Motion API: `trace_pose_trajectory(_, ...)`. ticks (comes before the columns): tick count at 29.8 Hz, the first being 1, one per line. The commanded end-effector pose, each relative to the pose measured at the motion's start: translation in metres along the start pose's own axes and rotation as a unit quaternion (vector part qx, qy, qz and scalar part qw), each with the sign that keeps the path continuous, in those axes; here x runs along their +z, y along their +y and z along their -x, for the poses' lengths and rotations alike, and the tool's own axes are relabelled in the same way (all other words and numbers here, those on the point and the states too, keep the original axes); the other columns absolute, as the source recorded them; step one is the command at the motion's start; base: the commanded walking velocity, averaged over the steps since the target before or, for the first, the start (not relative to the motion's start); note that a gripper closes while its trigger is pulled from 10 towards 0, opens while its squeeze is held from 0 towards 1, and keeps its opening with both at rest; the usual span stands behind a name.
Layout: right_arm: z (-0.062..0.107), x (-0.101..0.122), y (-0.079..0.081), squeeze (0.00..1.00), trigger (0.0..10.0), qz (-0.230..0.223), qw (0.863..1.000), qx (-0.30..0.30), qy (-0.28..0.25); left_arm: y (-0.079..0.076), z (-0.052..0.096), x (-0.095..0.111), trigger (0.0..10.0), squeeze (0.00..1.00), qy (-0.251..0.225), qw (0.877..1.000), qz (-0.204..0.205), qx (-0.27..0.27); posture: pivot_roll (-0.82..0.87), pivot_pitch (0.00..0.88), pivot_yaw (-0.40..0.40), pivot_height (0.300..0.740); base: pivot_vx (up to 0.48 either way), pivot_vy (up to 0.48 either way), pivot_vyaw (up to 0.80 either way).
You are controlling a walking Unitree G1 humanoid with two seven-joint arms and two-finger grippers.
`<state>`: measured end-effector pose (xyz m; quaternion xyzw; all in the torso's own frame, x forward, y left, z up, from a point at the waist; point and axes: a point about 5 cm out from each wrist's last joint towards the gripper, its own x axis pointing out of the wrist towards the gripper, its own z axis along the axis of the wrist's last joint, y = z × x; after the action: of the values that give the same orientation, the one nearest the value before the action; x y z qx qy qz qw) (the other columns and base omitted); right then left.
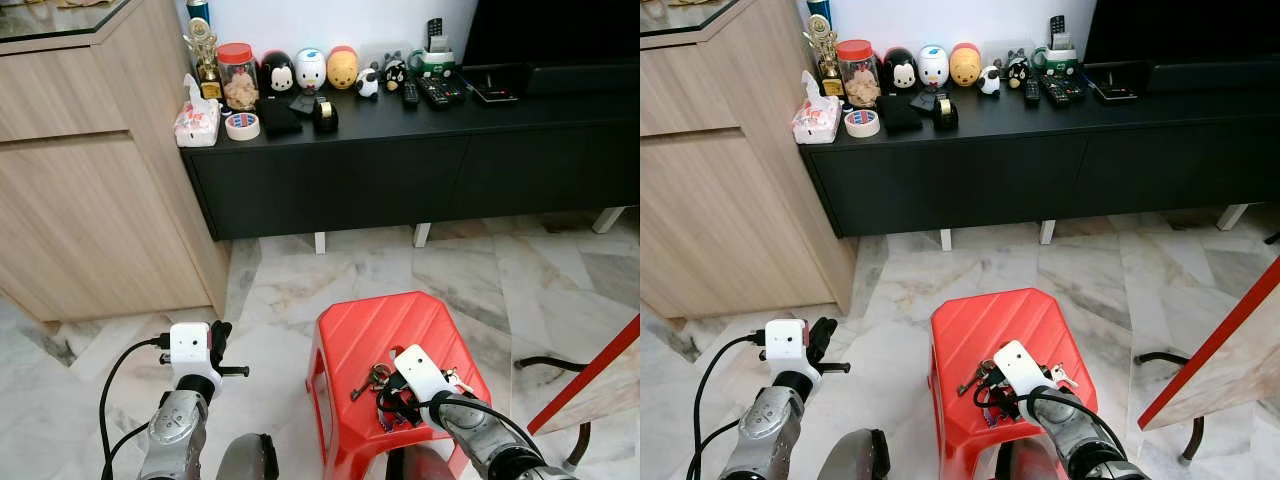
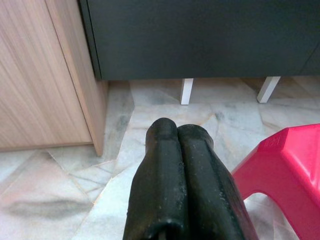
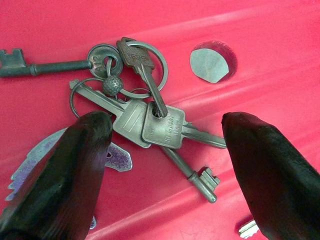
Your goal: Hang keys on a hook
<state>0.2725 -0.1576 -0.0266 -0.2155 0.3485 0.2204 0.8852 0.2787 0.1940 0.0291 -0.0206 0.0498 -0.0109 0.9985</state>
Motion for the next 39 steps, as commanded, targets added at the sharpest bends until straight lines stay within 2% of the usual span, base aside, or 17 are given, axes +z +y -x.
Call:
trace_pose_trajectory(1,0.0,-0.008,0.005,0.0,10.0,0.002,1.0,0.01,0.024,0.002,0.001,-0.001,10.0,0.0,0.001,1.0,-0.007,-0.002,0.03,0.053,0.015,0.613,0.0,0.0,0.0)
trace_pose_trajectory(10,0.0,-0.018,0.012,0.0,10.0,0.004,0.998,0.024,0.057,-0.002,0.0,0.003,10.0,0.0,-0.007,1.0,-0.009,-0.006,0.03,0.055,0.015,0.613,0.0,0.0,0.0)
trace_pose_trajectory(11,0.0,-0.018,0.013,0.0,4.9,0.002,0.998,0.028,0.06,-0.002,0.0,0.004,10.0,0.0,-0.009,1.0,-0.009,-0.005,0.03,0.055,0.015,0.613,0.0,0.0,0.0)
trace_pose_trajectory(12,0.0,-0.018,0.013,0.0,0.7,0.001,0.998,0.029,0.061,-0.002,0.0,0.004,10.0,0.0,-0.009,1.0,-0.009,-0.005,0.03,0.055,0.015,0.613,0.0,0.0,0.0)
trace_pose_trajectory(13,0.0,-0.019,0.014,0.0,0.7,0.001,0.998,0.031,0.063,-0.002,0.001,0.005,10.0,0.0,-0.01,1.0,-0.009,-0.006,0.03,0.055,0.015,0.613,0.0,0.0,0.0)
trace_pose_trajectory(14,0.0,-0.02,0.015,0.0,0.0,0.0,0.997,0.036,0.069,-0.003,0.0,0.005,10.0,0.0,-0.01,1.0,-0.009,-0.006,0.03,0.055,0.015,0.613,0.0,0.0,0.0)
trace_pose_trajectory(39,0.0,-0.026,0.025,0.0,0.0,0.005,0.994,0.063,0.089,-0.003,0.001,0.005,10.0,0.0,-0.007,1.0,-0.012,-0.009,0.03,0.053,0.015,0.613,0.0,0.0,0.0)
